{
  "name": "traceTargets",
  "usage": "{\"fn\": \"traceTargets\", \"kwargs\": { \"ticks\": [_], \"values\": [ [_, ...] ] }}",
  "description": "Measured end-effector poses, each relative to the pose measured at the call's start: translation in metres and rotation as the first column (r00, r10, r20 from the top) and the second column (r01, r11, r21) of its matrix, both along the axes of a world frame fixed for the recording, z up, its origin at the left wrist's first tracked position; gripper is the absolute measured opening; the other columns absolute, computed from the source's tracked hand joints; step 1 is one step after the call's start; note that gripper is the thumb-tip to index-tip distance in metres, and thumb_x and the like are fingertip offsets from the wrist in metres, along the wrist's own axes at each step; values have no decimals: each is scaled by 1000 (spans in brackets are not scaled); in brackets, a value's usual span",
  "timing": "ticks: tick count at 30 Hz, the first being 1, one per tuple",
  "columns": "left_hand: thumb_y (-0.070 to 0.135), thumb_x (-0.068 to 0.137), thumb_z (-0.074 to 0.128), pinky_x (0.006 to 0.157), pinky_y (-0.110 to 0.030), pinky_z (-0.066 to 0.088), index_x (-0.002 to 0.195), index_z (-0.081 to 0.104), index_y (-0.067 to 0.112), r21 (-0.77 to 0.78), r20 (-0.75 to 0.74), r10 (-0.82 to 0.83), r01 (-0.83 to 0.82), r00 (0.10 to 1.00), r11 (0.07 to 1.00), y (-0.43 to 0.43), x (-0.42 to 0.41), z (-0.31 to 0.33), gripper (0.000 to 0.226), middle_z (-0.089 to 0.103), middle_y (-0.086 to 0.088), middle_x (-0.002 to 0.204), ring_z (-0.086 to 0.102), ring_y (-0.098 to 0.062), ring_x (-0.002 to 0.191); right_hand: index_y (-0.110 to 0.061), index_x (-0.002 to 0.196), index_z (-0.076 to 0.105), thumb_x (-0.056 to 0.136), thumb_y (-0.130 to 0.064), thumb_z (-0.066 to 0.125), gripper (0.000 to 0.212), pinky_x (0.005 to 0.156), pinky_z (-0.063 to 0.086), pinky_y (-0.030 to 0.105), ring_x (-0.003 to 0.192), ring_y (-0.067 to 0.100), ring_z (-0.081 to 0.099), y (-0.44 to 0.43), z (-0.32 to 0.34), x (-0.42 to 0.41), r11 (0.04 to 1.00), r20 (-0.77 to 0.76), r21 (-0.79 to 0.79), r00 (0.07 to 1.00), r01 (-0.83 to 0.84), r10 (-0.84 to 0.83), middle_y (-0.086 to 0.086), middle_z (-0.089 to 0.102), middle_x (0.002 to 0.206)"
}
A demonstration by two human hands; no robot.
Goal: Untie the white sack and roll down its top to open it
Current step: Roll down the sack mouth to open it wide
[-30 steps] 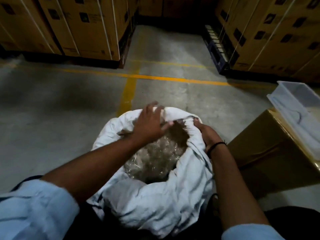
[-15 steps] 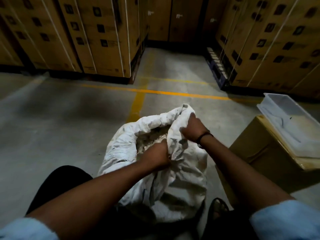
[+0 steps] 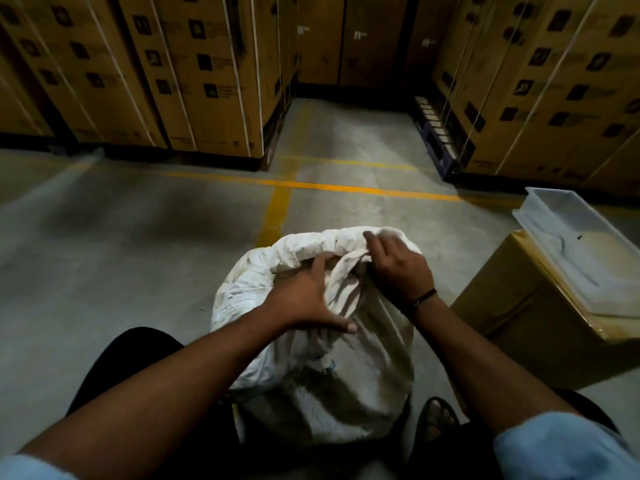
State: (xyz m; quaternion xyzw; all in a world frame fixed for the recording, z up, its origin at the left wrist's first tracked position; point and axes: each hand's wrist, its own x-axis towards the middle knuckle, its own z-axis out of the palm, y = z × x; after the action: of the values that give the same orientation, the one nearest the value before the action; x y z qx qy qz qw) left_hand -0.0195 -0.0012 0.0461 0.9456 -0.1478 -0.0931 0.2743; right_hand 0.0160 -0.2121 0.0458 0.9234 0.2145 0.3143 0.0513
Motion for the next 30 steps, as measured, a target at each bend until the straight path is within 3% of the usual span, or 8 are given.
{"fn": "traceTargets", "kwargs": {
  "ticks": [5,9,12,17,20,24,27,30],
  "values": [
    [29,80,68,82,-46,54,139,30,19,291,241,-31,-42,970,956,-10,7,-33,71,64,-13,116,66,-38,100,-3,144,40,89,-15,45,57,108,35,58,141,38,35,-8,10,10,994,-284,-59,956,-92,72,18,43,148],
    [23,71,76,71,-40,53,129,51,13,453,472,-265,26,841,891,-10,14,-36,64,65,-11,110,65,-33,93,-18,147,35,67,-72,60,99,118,22,41,146,30,18,-10,16,-11,995,-762,-79,647,-55,-25,8,30,157],
    [20,81,60,68,-37,49,117,59,16,430,659,-338,32,672,902,-28,6,-37,36,65,-8,99,62,-30,85,-14,124,56,62,-66,77,83,106,25,24,142,28,25,-16,23,-18,998,-767,-37,641,-50,4,12,40,150],
    [24,87,41,66,-38,49,129,59,18,251,683,-138,-53,717,966,-28,13,-28,47,70,-5,98,66,-29,82,-8,153,7,42,-94,58,149,118,27,41,147,28,20,-4,-12,-18,995,-676,25,732,-100,91,11,-7,163],
    [25,81,57,63,-34,49,143,45,21,224,593,-109,-33,798,974,-29,12,-17,63,72,-3,99,69,-26,84,-4,153,9,63,-73,69,129,77,57,45,109,37,61,3,-28,-19,1000,-587,-7,809,-21,13,23,19,158],
    [33,75,73,70,-32,52,153,16,30,95,304,-88,62,949,994,-27,22,-10,97,69,-8,117,69,-27,97,-3,129,56,82,-28,59,53,37,49,37,56,35,65,-7,-25,-11,997,-240,63,969,-39,53,19,68,99],
    [60,81,71,106,-24,37,153,23,36,-192,-30,-252,242,967,951,-21,26,-3,90,47,10,149,47,-4,133,-6,107,63,90,-14,56,21,58,56,44,76,37,68,-23,-11,-1,992,126,58,987,-108,100,17,69,95],
    [63,79,71,110,-23,35,149,38,34,-380,-193,-347,256,918,889,-23,23,2,82,48,16,146,46,1,132,-2,106,63,94,-10,51,19,93,49,52,107,42,62,-23,-6,0,971,152,80,965,-226,212,23,64,122]
  ]
}}
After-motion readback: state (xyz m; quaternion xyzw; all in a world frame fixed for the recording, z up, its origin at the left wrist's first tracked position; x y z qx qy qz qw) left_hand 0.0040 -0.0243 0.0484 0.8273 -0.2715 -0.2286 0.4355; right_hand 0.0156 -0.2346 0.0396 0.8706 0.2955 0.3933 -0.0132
